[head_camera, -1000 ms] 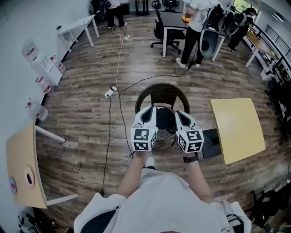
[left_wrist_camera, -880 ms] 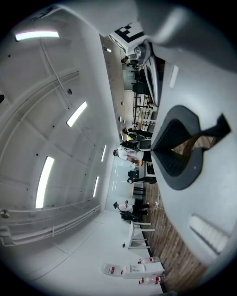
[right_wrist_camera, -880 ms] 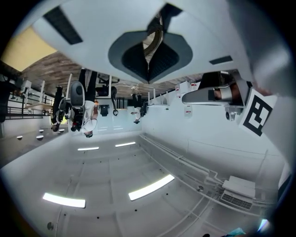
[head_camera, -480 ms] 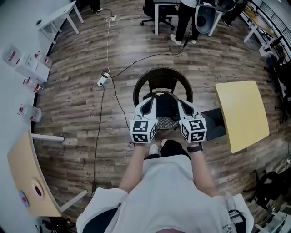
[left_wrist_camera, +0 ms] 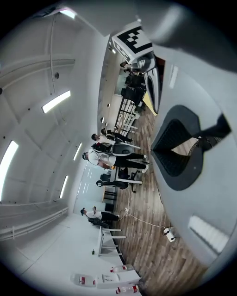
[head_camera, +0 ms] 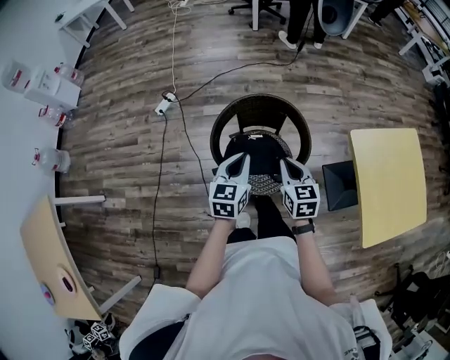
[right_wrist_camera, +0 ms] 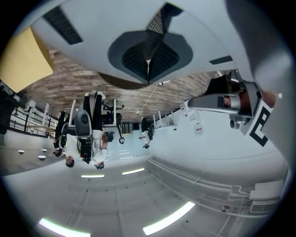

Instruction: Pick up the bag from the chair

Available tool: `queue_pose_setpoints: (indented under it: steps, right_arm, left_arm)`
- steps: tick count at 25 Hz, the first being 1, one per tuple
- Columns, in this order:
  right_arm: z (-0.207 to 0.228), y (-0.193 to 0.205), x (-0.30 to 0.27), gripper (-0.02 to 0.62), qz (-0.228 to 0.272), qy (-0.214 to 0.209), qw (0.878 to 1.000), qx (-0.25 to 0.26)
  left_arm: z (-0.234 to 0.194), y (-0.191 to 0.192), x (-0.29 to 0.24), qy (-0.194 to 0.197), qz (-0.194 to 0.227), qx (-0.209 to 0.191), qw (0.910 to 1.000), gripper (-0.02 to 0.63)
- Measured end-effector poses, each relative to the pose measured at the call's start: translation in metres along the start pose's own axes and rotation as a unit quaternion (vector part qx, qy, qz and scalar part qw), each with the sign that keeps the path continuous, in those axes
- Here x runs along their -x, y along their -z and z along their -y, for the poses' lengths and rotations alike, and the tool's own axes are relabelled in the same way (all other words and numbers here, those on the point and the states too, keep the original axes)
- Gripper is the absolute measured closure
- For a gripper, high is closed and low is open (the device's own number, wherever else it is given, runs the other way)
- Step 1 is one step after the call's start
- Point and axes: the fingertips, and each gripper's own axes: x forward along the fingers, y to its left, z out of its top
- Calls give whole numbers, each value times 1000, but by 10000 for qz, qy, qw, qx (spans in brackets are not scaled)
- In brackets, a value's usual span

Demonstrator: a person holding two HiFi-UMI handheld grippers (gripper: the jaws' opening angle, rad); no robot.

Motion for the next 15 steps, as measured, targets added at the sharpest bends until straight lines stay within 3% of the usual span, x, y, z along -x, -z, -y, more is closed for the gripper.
queue_pose_setpoints:
  steps: [15]
  right_arm:
    - [48, 73, -90, 584, -857, -84, 9961, -189]
  left_arm:
    - [-53, 73, -78, -278, -789, 434, 9956, 598]
